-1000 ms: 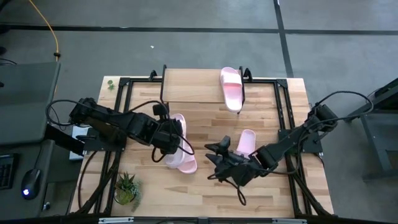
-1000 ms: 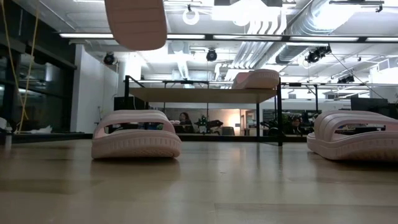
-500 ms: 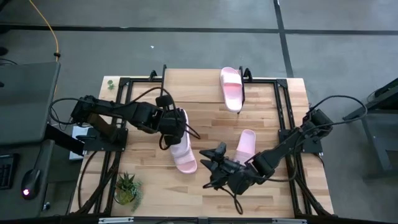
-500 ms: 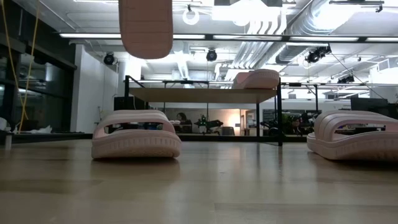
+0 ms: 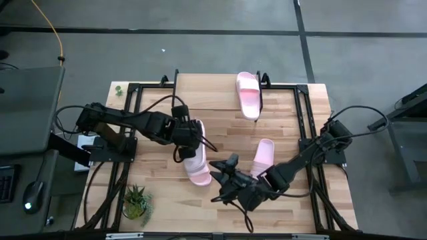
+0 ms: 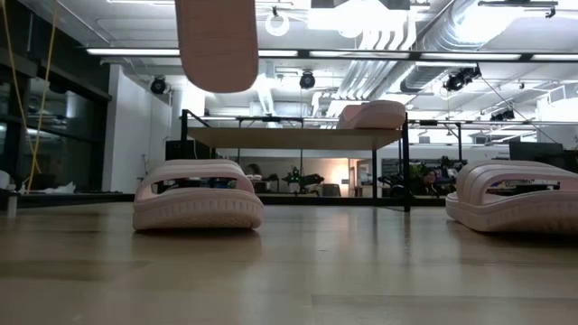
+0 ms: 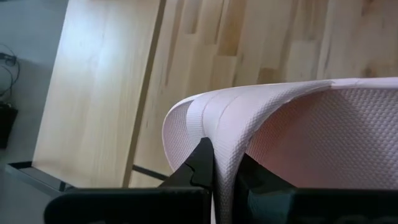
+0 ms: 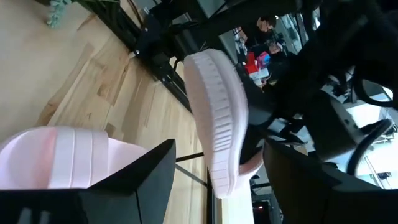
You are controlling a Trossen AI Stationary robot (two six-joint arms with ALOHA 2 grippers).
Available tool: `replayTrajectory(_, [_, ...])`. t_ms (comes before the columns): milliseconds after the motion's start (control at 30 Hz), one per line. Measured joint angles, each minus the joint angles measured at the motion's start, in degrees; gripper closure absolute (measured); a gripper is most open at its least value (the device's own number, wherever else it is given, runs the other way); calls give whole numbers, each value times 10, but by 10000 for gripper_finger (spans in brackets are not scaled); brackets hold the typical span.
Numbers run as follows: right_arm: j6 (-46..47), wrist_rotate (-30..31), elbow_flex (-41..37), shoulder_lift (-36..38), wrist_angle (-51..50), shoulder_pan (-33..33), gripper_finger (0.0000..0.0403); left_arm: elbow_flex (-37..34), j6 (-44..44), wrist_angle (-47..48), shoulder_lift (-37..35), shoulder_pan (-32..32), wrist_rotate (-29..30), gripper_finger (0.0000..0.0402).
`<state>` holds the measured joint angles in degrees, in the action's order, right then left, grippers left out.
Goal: Pick and place slides into the shelf
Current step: Put the white slide on the shelf
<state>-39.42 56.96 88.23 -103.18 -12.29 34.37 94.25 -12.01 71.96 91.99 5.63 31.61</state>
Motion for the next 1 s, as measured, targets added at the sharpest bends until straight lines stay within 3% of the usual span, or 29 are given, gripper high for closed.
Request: replayTrajectory(1000, [4,-78,1,-15,19,-26,169,2,28,-28,47,0,25,399])
